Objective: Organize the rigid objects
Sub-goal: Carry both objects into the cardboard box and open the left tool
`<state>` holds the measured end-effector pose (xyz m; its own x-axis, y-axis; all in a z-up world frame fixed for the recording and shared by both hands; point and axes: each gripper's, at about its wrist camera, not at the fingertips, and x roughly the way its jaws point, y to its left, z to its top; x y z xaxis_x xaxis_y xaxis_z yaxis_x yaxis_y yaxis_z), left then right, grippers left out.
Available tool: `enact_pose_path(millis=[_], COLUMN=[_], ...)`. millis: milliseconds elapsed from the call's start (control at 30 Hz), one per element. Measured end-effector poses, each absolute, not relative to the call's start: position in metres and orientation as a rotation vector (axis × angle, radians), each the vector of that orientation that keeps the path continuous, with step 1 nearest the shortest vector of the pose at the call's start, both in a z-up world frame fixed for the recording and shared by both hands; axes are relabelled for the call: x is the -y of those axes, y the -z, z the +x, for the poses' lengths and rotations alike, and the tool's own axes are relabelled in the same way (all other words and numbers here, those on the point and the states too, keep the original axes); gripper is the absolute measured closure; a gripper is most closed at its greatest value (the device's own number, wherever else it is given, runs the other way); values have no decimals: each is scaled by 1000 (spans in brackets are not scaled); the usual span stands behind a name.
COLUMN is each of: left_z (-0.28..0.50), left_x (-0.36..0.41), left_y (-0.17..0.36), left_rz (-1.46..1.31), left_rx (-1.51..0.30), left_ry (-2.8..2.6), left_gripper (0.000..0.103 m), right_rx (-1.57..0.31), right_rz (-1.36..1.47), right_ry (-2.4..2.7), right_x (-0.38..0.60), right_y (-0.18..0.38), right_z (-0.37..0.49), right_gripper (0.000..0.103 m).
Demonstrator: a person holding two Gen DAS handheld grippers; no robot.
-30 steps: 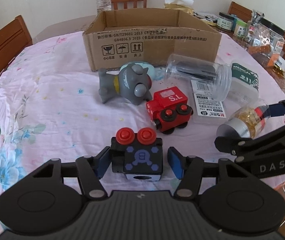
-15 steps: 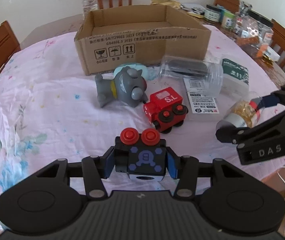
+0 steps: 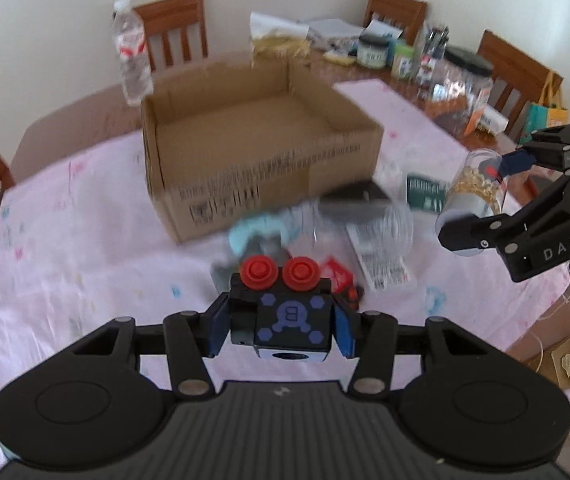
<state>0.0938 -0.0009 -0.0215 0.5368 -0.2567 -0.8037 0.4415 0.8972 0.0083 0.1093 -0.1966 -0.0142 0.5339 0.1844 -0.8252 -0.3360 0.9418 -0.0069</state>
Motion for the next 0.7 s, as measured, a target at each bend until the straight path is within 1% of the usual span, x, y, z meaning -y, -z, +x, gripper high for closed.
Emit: enact_pose_path(millis=[233, 400, 700], left_z=[144, 184, 263], left_x=[1, 7, 24], left_y=[-4, -14, -6], left_rz=[233, 233, 226], left_rx=[-842, -802, -807], left_ry=[421, 399, 332], left_gripper=[53, 52, 52], right_rx=[-892, -864, -851], right_rz=[-149, -140, -148], right_ry=[-289, -318, -379], right_x=[197, 197, 194], right_y=[-17, -27, -28], right_z=[137, 168, 229], right_gripper=[6, 6, 6])
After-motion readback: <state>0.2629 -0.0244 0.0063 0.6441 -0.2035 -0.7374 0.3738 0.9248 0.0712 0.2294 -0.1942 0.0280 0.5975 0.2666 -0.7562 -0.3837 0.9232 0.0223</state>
